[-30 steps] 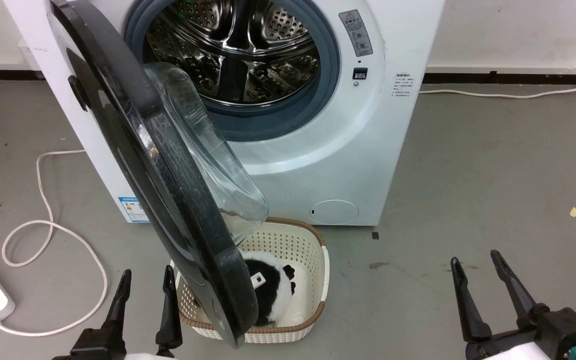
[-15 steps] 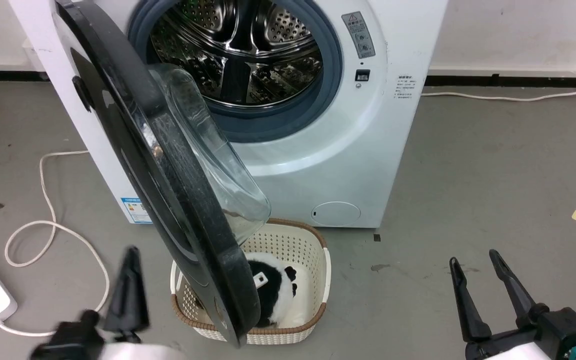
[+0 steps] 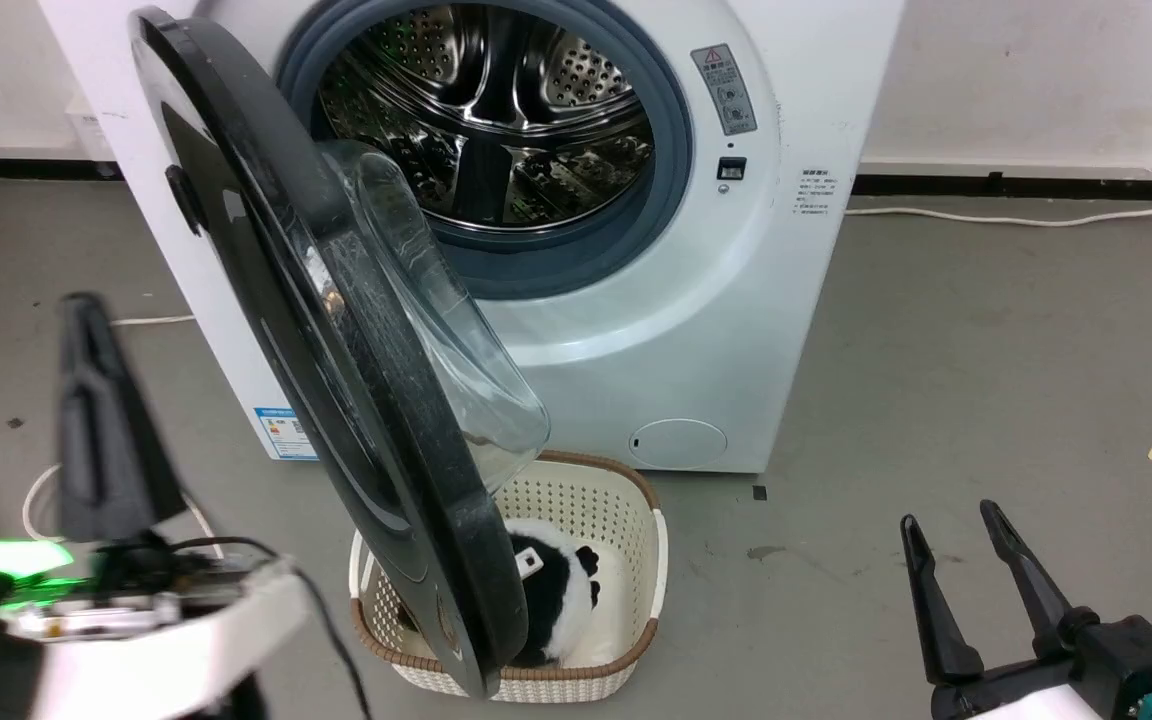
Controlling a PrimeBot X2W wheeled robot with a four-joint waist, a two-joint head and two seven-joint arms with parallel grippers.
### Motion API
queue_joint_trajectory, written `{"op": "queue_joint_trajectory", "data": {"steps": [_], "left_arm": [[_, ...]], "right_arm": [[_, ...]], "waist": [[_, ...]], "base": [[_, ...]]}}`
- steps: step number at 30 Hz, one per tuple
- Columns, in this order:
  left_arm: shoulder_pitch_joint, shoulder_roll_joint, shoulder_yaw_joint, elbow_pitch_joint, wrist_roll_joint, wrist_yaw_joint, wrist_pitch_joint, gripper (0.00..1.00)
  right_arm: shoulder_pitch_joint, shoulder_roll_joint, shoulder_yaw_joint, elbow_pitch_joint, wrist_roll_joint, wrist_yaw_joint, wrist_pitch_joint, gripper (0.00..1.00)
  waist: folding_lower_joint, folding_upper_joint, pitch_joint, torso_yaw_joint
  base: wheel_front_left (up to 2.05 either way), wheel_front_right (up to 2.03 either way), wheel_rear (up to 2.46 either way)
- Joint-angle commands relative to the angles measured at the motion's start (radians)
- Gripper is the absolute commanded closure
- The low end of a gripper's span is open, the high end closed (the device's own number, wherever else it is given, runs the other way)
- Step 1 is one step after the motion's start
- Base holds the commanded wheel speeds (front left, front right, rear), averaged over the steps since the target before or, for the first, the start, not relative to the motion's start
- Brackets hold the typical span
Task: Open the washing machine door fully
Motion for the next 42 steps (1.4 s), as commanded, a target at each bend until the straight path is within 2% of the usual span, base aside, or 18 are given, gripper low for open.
{"op": "queue_joint_trajectory", "data": {"steps": [1,6,9,15,19,22,28,34,39,41,42], "left_arm": [[-0.010,0.001,-0.028,-0.009,0.013,-0.008,-0.004,1.00],[-0.001,0.002,-0.151,-0.001,0.076,-0.030,0.000,1.00],[0.015,0.002,-0.247,0.021,0.107,-0.043,0.039,1.00],[0.063,0.002,-0.423,0.128,0.097,-0.056,0.102,1.00],[0.083,0.002,-0.497,0.230,0.083,-0.054,0.130,1.00],[0.090,0.002,-0.513,0.312,0.066,-0.043,0.151,1.00],[0.066,0.007,-0.464,0.468,0.063,0.011,0.131,1.00],[0.054,0.014,-0.427,0.526,0.040,0.018,0.085,1.00],[0.082,0.019,-0.413,0.555,0.017,0.019,0.060,1.00],[0.097,0.020,-0.408,0.557,0.008,0.026,0.052,1.00],[0.097,0.020,-0.408,0.557,0.008,0.026,0.052,1.00]], "right_arm": [[0.015,0.005,-0.004,0.003,0.003,0.001,-0.004,0.00],[0.013,0.005,-0.004,0.011,0.013,0.001,-0.004,0.00],[0.012,0.005,-0.001,0.012,0.017,0.001,-0.004,0.00],[0.009,0.005,0.000,0.015,0.025,0.001,-0.004,0.00],[0.004,0.005,-0.003,0.015,0.028,0.001,-0.004,0.00],[-0.002,0.005,-0.001,0.014,0.033,0.001,-0.004,0.00],[-0.007,0.005,0.001,0.017,0.038,0.001,-0.004,0.00],[-0.002,0.005,-0.004,0.019,0.038,0.001,-0.004,0.00],[0.026,0.005,0.001,0.032,0.026,0.001,-0.004,0.00],[0.028,0.005,-0.005,0.030,0.020,0.001,-0.004,0.00],[0.028,0.005,-0.005,0.030,0.020,0.001,-0.004,0.00]], "waist": [[0.0000,0.0000,-0.003,0.002],[0.0000,0.0000,-0.004,0.004],[0.0000,0.0000,-0.002,0.005],[0.0000,0.0000,0.009,0.006],[0.0000,0.0000,0.018,0.006],[0.0000,0.0000,0.029,0.006],[0.0000,0.0000,0.045,0.016],[0.0000,0.0000,0.034,0.041],[0.0000,0.0000,-0.010,0.101],[0.0000,0.0000,-0.028,0.151],[0.0000,0.0000,-0.028,0.151]], "base": [[0.00,0.00,0.00],[0.00,0.00,0.00],[0.00,0.00,0.00],[0.00,0.00,0.00],[0.00,0.00,0.00],[0.00,0.00,0.00],[0.00,0.00,0.00],[0.00,0.00,0.00],[0.00,0.00,0.00],[0.00,0.00,0.00],[0.00,0.00,0.00]]}}
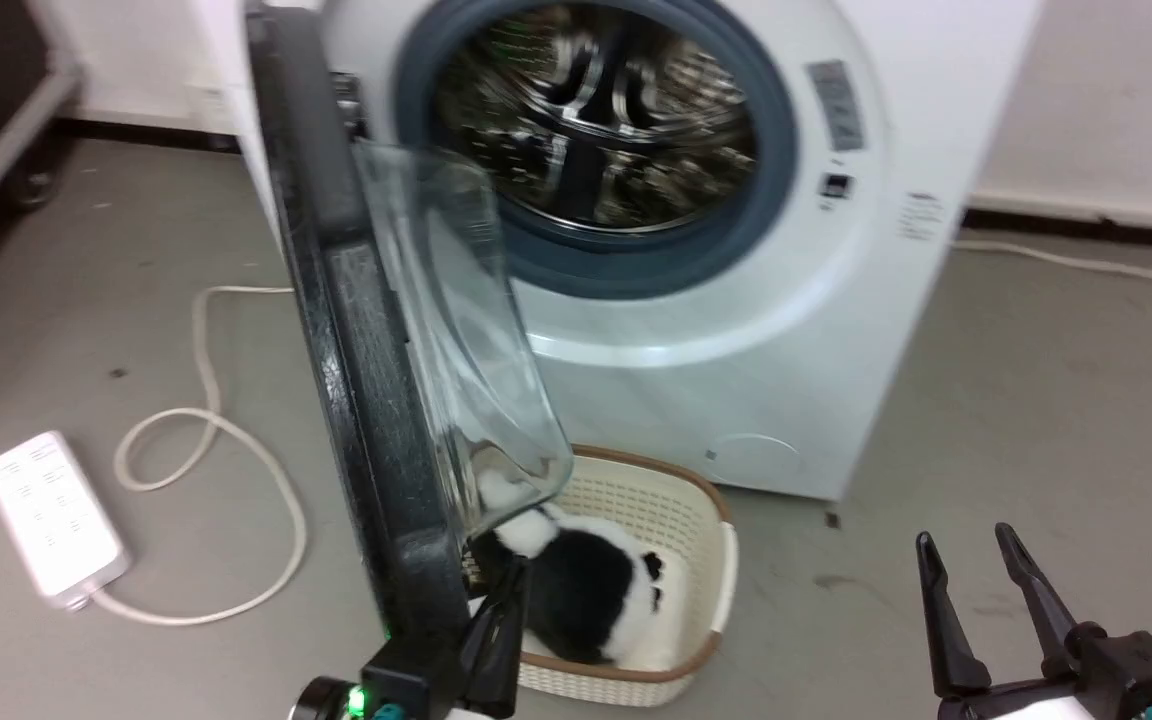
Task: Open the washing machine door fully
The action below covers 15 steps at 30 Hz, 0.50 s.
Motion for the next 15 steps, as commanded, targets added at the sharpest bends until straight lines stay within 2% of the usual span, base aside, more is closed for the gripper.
{"op": "queue_joint_trajectory", "data": {"steps": [1,2,4,5,6,7,9,15], "left_arm": [[0.017,0.014,0.019,0.000,-0.013,0.013,-0.014,1.00],[0.017,0.014,0.019,0.000,-0.013,0.013,-0.014,1.00],[0.031,0.018,0.049,-0.009,-0.029,0.032,-0.024,1.00],[0.031,0.018,0.049,-0.009,-0.029,0.032,-0.024,1.00],[0.036,0.026,0.073,-0.015,-0.039,0.044,-0.028,1.00],[0.036,0.026,0.073,-0.015,-0.039,0.044,-0.028,1.00],[0.035,0.045,0.105,-0.024,-0.050,0.054,-0.030,1.00],[0.008,0.085,0.173,-0.042,-0.074,0.072,-0.019,1.00]], "right_arm": [[0.010,0.004,-0.001,0.000,-0.010,0.001,-0.004,0.00],[0.010,0.004,-0.001,0.000,-0.010,0.001,-0.004,0.00],[0.012,0.004,-0.004,-0.001,-0.019,0.001,-0.004,0.00],[0.012,0.004,-0.004,-0.001,-0.019,0.001,-0.004,0.00],[0.015,0.004,-0.003,-0.003,-0.020,0.001,-0.004,0.00],[0.015,0.004,-0.003,-0.003,-0.020,0.001,-0.004,0.00],[0.019,0.004,0.004,-0.003,-0.028,0.001,-0.004,0.00],[0.007,0.002,0.005,-0.018,-0.042,0.001,-0.004,0.00]], "waist": [[0.0000,0.0000,-0.030,0.071],[0.0000,0.0000,-0.030,0.071],[0.0000,0.0000,-0.038,0.125],[0.0000,0.0000,-0.038,0.125],[0.0000,0.0000,-0.040,0.158],[0.0000,0.0000,-0.040,0.158],[0.0000,0.0000,-0.034,0.201],[0.0000,0.0000,0.021,0.248]], "base": [[0.00,0.00,0.00],[0.00,0.00,0.00],[0.00,0.00,0.00],[0.00,0.00,0.00],[0.00,0.00,0.00],[0.00,0.00,0.00],[0.00,0.00,0.00],[0.00,0.00,0.00]]}}
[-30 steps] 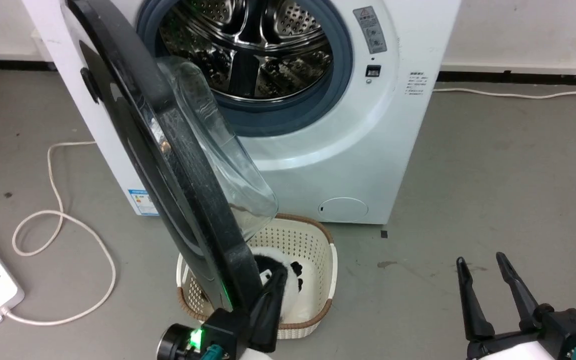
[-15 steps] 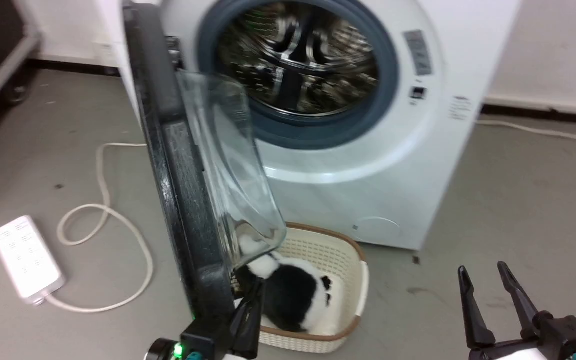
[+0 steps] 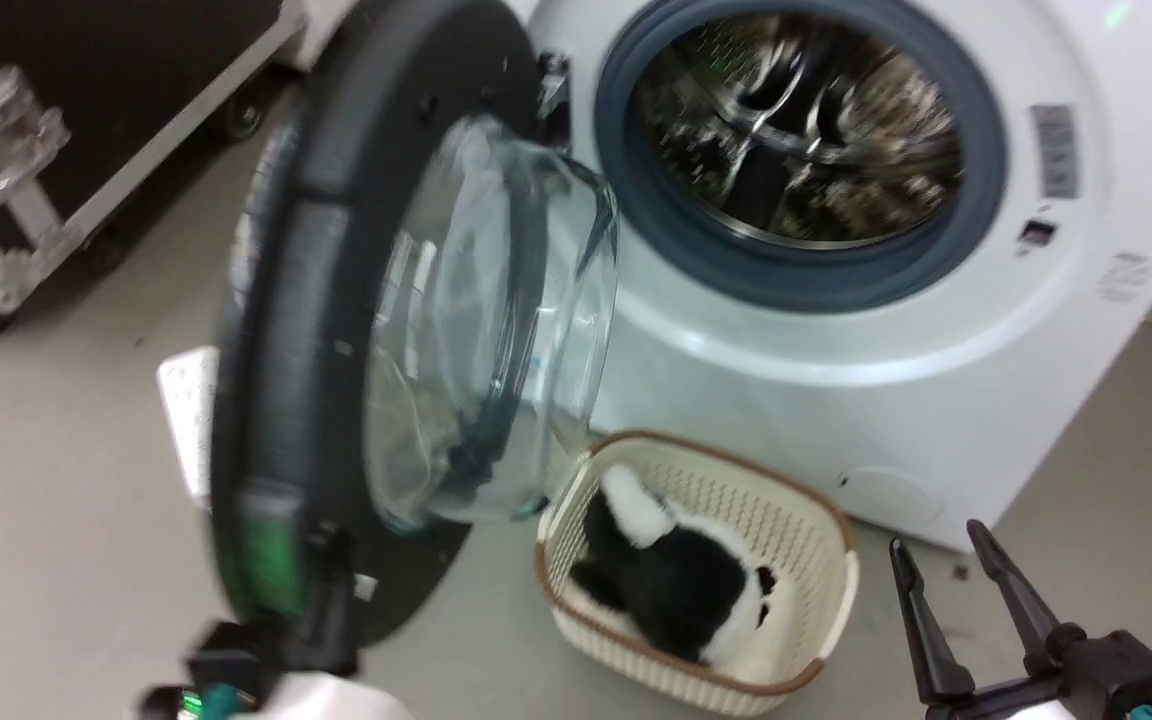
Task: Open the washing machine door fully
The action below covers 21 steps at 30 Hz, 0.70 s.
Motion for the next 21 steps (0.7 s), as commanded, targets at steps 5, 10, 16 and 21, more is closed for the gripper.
{"op": "queue_joint_trajectory", "data": {"steps": [5,10,16,21], "left_arm": [[-0.088,0.053,0.093,-0.004,-0.063,-0.001,0.029,1.00],[-0.171,0.121,0.186,0.037,-0.117,-0.012,0.047,1.00],[-0.276,0.217,0.291,0.145,-0.187,-0.037,0.080,1.00],[-0.349,0.306,0.363,0.263,-0.207,-0.052,0.053,1.00]], "right_arm": [[-0.027,-0.023,0.010,-0.020,-0.021,0.001,-0.004,0.00],[-0.066,-0.065,0.013,-0.035,-0.031,0.001,0.003,0.00],[-0.104,-0.107,-0.006,-0.075,-0.036,0.001,0.023,0.00],[-0.125,-0.124,-0.014,-0.084,-0.033,0.001,0.032,0.00]], "waist": [[0.0001,0.0000,0.132,0.047],[0.0001,0.0000,0.230,0.041],[0.0001,0.0000,0.319,0.018],[0.0001,0.0000,0.362,-0.012]], "base": [[0.00,0.00,0.00],[0.00,0.00,0.00],[0.00,0.00,0.00],[0.00,0.00,0.00]]}}
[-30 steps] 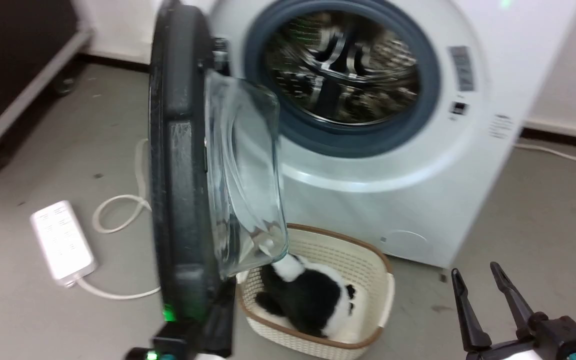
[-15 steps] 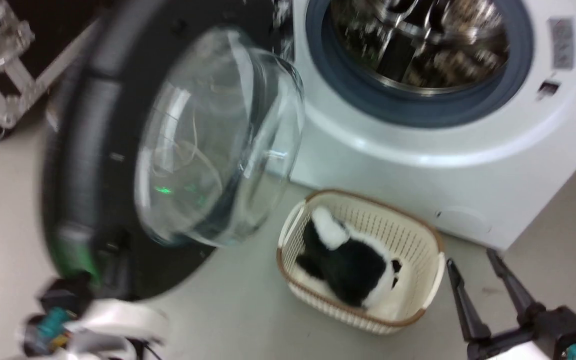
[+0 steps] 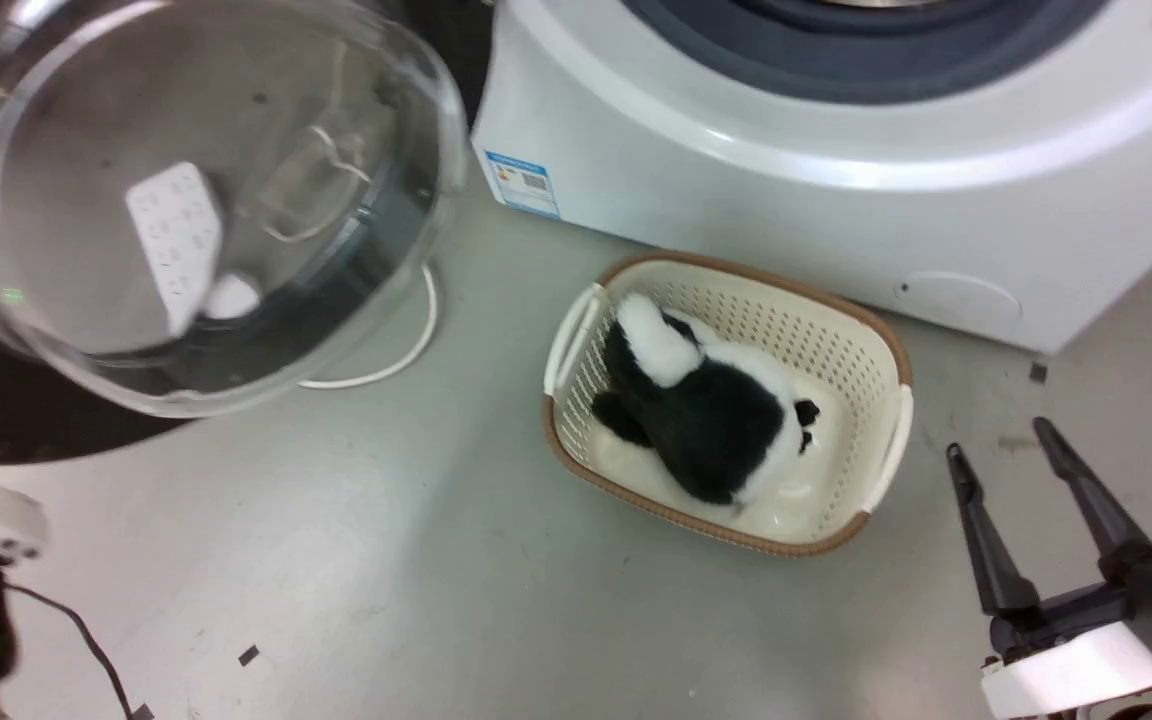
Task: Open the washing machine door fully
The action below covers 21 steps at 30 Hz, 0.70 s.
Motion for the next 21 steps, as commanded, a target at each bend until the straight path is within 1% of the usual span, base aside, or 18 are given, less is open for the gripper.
{"op": "queue_joint_trajectory", "data": {"steps": [1,7,9,12,15,17,21], "left_arm": [[-0.033,0.013,0.012,0.029,-0.009,-0.010,-0.014,1.00],[-0.105,0.062,0.035,0.158,-0.021,-0.043,-0.052,1.00],[-0.114,0.066,0.038,0.184,-0.019,-0.048,-0.066,1.00],[-0.108,0.056,0.029,0.191,-0.005,-0.059,-0.087,1.00],[-0.087,0.036,0.014,0.153,0.024,-0.077,-0.100,1.00],[-0.062,0.016,0.002,0.100,0.057,-0.084,-0.104,1.00],[0.016,-0.068,-0.003,-0.076,0.126,-0.084,-0.105,1.00]], "right_arm": [[-0.016,-0.008,-0.007,-0.006,0.000,0.001,-0.001,0.00],[-0.027,-0.004,-0.007,-0.008,-0.004,0.001,-0.003,0.00],[-0.029,0.002,-0.010,-0.006,-0.004,0.001,-0.006,0.00],[-0.028,0.011,-0.013,0.002,-0.005,0.001,-0.011,0.00],[-0.025,0.021,-0.019,0.015,-0.006,0.001,-0.018,0.00],[-0.021,0.032,-0.028,0.025,-0.006,0.001,-0.023,0.00],[-0.015,0.052,-0.042,0.047,-0.008,0.001,-0.030,0.00]], "waist": [[-0.0003,0.0000,0.027,-0.023],[-0.0003,0.0000,0.043,-0.049],[-0.0003,0.0000,0.040,-0.057],[-0.0003,0.0000,0.022,-0.065],[-0.0003,0.0000,-0.010,-0.072],[-0.0003,0.0000,-0.039,-0.077],[-0.0003,0.0000,-0.108,-0.098]], "base": [[0.00,0.00,0.00],[0.00,0.00,0.00],[0.00,0.00,0.00],[0.00,0.00,0.00],[0.00,0.00,0.00],[0.00,0.00,0.00],[0.00,0.00,0.00]]}}
